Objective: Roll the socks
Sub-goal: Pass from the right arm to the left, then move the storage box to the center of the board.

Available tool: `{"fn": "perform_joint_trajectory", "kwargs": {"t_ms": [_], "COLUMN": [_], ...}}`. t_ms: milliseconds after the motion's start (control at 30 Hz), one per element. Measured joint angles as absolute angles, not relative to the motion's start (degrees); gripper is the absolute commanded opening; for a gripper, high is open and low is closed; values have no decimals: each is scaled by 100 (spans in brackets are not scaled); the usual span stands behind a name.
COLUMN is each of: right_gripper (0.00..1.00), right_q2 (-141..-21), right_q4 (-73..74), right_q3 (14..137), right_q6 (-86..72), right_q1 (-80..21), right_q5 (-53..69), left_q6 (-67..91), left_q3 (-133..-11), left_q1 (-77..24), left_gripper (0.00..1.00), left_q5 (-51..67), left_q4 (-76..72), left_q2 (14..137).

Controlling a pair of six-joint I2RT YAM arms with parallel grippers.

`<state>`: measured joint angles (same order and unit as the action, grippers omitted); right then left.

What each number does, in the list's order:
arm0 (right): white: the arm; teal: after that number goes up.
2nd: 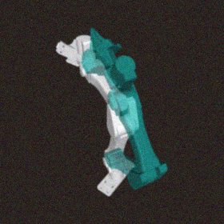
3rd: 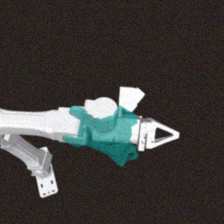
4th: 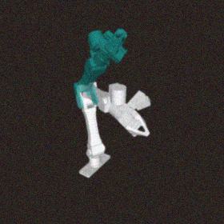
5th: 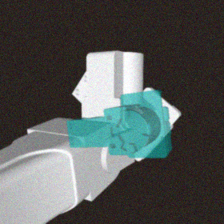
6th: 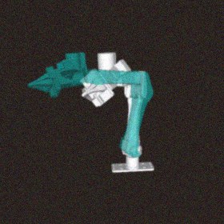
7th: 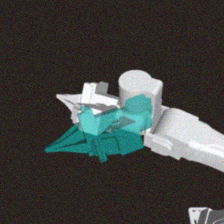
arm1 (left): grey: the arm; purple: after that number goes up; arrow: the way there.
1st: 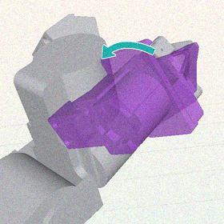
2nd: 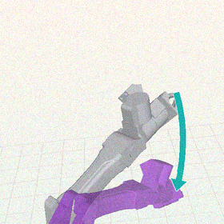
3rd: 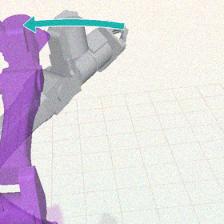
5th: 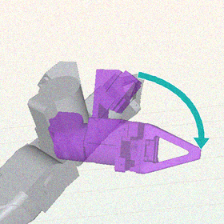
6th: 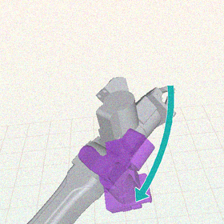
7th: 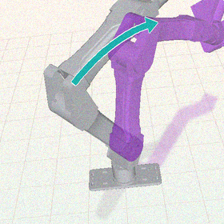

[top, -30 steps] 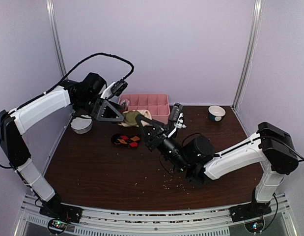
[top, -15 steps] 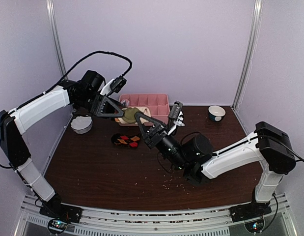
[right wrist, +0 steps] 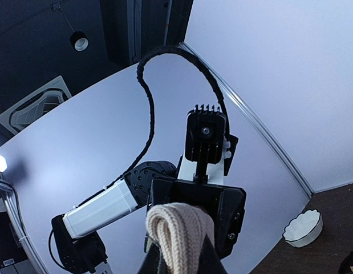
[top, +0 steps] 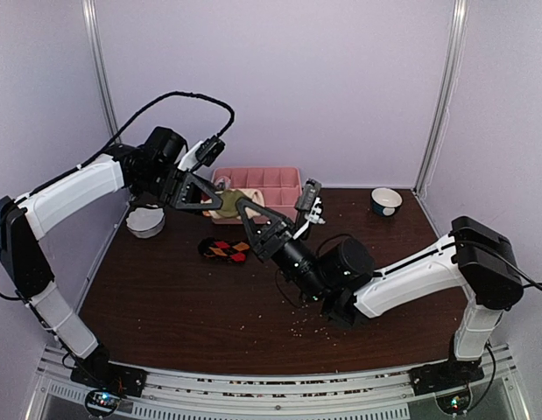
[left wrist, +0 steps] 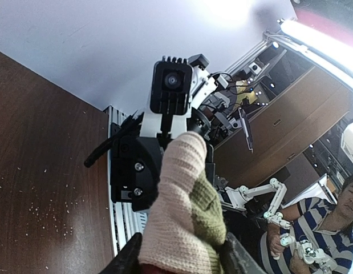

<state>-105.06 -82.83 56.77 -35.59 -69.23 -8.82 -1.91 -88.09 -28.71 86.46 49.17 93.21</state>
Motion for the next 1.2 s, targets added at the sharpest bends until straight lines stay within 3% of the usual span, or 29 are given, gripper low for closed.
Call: {"fn": "perform_joint_trajectory", "kwargs": {"t_ms": [133, 233, 300, 433, 533, 700, 900, 1033, 1200], "right_gripper": [0, 0, 20, 45, 57, 57, 58, 57, 56], "right_q2": [-10508, -10508, -10508, -10475, -10298, -9754, -9214, -9188, -9336], "right_q4": [-8239, -8187, -8075, -7500, -6816, -5572, -4624, -4075, -3328], "right_q3": [5677, 5699, 5767, 5876, 5749, 5428, 5103, 4991, 5164], "right_q6": [-3433, -3330, -3271, -3129, -2945, -2722, -2563, -2571, -2506], "right_q1": [-6934, -6949, -6949, -6928, -6895, -6744, -6582, -6584, -6534], "right_q5": [-972, -1074, -1166, -1437, -1763, -2119, -2563, -2687, -2775], "left_q6": [158, 381, 543, 626, 296, -113, -226, -322, -508], "left_q3": [-8486, -8416, -8416, -8611, -9373, -10801, -12501, -13670, -13850], "left_q1": [-2871, -2858, -2821, -2585, -2250, -1638, -1592, -1715, -1887], "left_gripper": [1, 0, 0, 0, 0, 0, 0, 0, 0], "left_q5": [8676, 8676, 8615, 8093, 7192, 5109, 3170, 2399, 1863], "left_q4": [4569, 4298, 4136, 4233, 4788, 5297, 5463, 5384, 5253], "left_q2": [9223, 9223, 9220, 9277, 9633, 10593, 12016, 13010, 13625]}}
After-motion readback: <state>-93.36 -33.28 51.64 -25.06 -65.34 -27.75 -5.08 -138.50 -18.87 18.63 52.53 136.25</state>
